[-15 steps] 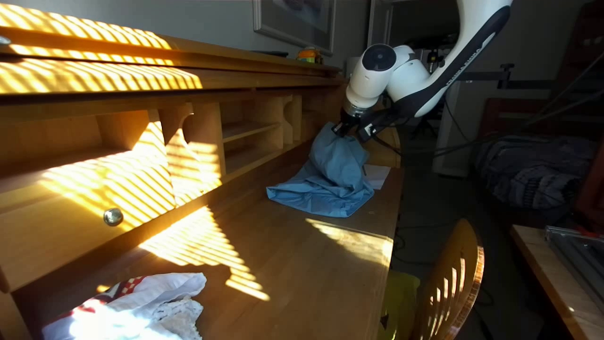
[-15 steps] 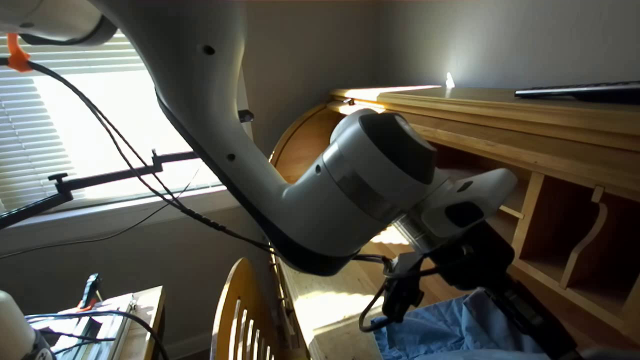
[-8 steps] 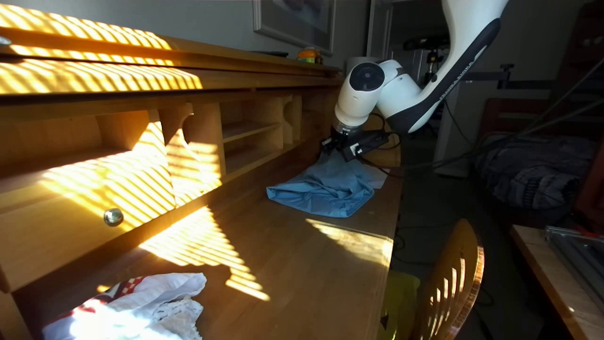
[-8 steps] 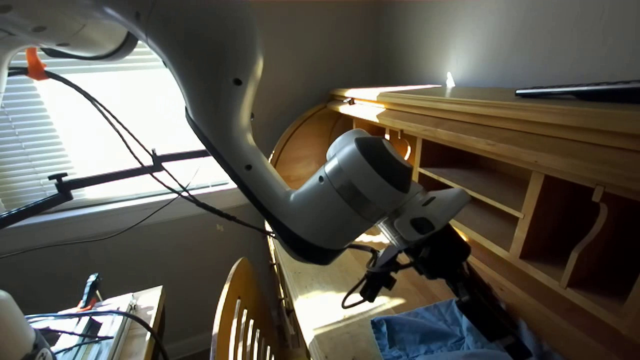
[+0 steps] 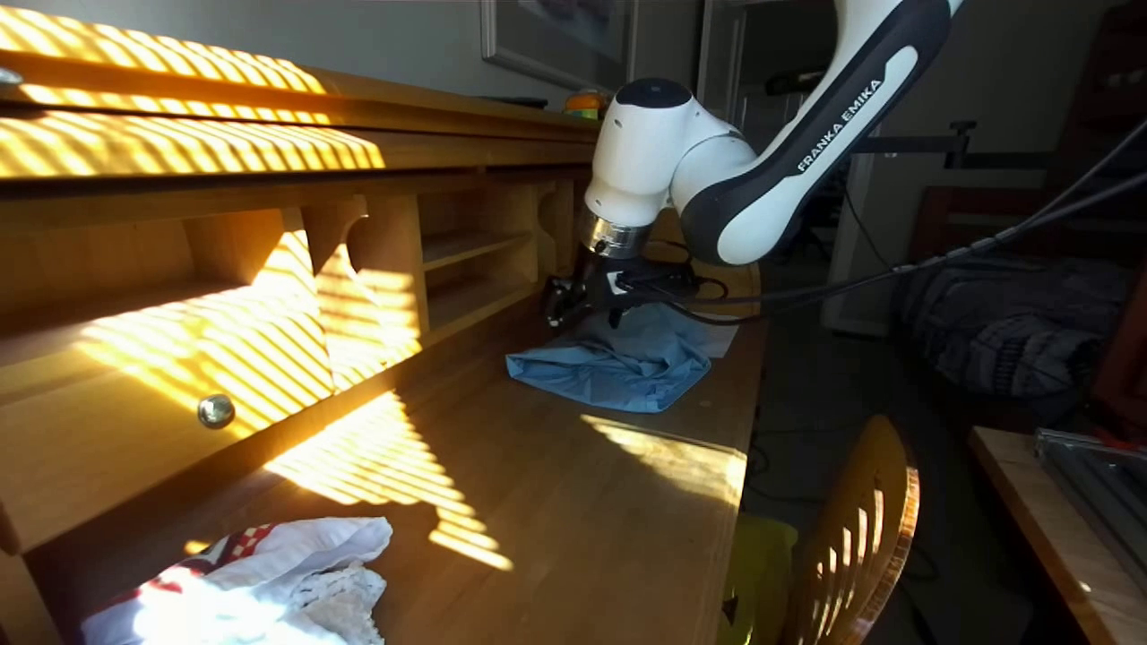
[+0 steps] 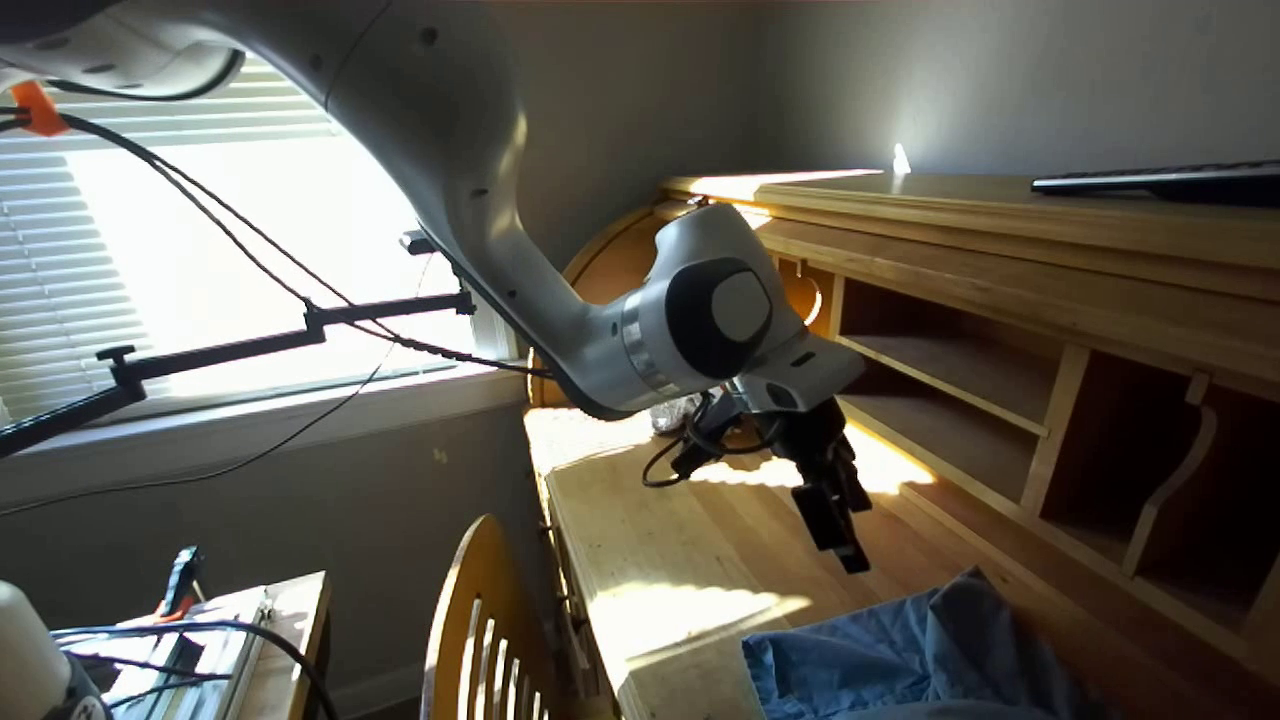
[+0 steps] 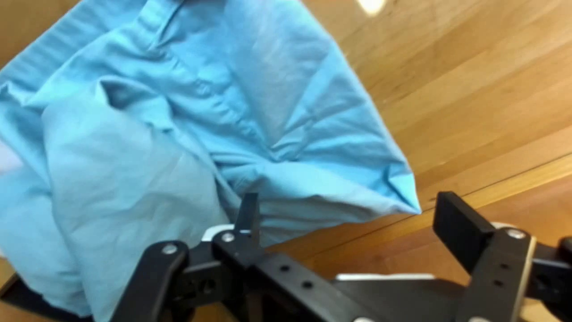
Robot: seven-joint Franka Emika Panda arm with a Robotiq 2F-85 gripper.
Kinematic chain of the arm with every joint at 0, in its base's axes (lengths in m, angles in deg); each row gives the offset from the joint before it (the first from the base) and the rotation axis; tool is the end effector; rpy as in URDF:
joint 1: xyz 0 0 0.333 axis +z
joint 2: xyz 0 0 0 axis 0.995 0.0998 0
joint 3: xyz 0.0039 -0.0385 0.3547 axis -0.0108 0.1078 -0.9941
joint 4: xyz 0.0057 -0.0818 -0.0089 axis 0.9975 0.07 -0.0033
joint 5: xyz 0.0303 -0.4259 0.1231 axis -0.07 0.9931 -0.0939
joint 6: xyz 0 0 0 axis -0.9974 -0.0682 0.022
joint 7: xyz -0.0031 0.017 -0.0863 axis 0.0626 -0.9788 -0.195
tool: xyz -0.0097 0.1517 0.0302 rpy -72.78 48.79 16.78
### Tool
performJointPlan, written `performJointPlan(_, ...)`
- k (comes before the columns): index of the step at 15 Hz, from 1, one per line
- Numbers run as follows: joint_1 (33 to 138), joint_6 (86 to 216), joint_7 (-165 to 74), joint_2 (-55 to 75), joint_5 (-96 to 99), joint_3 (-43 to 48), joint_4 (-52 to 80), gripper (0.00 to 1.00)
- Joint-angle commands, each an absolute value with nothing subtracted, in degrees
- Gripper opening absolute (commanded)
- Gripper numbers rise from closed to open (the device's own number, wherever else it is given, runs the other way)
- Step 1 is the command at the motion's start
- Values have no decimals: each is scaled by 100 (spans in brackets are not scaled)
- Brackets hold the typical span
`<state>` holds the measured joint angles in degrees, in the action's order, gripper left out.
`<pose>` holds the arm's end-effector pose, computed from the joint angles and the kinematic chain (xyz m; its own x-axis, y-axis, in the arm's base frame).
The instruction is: Move the blue cloth to the right, then to the left
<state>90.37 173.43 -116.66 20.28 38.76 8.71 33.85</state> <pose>0.7111 -0.0367 0.2226 0.6288 -0.5934 0.5024 -0.6863 -0.7274 -0.0002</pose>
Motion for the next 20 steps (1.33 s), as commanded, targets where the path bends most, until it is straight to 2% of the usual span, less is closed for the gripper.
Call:
performJointPlan(1, 8346, 17302, -10370, 2133, 2305, 85, 3316, 100)
performJointPlan(6, 8364, 16816, -8718, 2249, 1129, 312, 3021, 100)
performJointPlan(13, 8924, 16801, -7947, 2688, 1825, 1250, 2361, 100)
performJointPlan(20, 8993, 16682, -6614, 3182, 1832, 1377, 1971, 100)
